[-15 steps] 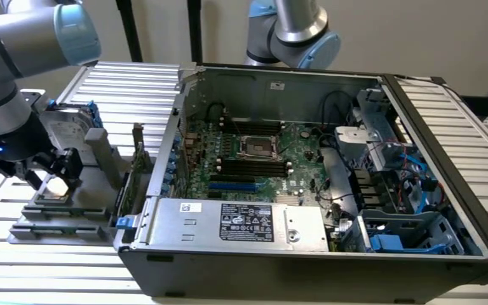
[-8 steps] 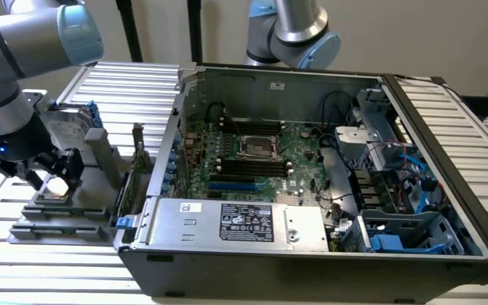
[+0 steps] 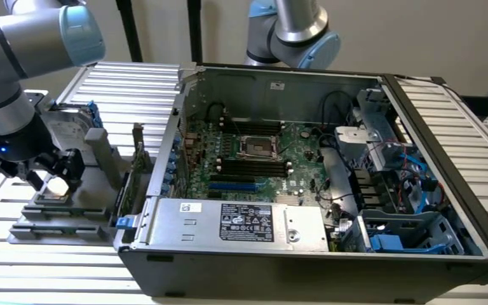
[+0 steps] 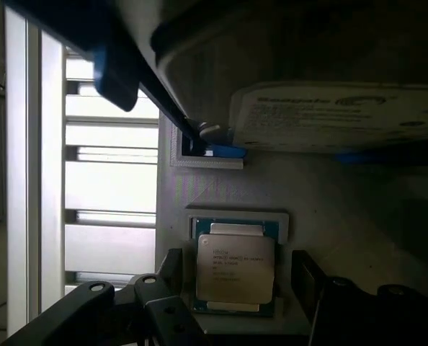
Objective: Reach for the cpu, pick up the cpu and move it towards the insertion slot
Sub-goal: 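Pick up the cpu and move it towards the insertion slot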
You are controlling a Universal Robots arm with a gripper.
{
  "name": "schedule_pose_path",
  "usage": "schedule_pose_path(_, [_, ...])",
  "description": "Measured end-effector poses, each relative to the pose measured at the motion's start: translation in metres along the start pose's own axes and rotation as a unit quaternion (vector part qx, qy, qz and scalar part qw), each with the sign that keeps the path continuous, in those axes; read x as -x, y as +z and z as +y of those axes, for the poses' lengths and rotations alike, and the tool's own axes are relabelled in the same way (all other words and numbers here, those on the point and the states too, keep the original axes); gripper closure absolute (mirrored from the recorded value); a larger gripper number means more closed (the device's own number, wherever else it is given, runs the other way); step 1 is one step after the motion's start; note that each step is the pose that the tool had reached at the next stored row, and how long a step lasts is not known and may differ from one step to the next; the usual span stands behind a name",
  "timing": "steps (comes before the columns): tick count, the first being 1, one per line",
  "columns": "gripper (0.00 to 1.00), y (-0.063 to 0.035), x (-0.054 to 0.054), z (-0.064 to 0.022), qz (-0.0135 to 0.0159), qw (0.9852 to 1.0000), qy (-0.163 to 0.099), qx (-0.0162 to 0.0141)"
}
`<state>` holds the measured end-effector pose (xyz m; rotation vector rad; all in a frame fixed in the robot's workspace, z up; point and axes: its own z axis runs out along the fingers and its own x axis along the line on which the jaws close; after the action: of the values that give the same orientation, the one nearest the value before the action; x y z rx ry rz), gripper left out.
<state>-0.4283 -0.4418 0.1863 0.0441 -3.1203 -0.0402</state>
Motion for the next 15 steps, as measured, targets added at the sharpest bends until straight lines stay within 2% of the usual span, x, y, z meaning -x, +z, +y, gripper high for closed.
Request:
schedule_pose_path(5, [0.29,0.0006,0.0002,0.0002,0.0004,1.0,0.0,-0.0012])
schedule_pose_path(11, [0.29,0.0014,0.0001,0.0005,0.002,1.0,0.0,-0.0059])
schedule_pose_path(15, [0.29,0.0014,0.0001,0.0008,0.0022,1.0,0.0,-0.0069])
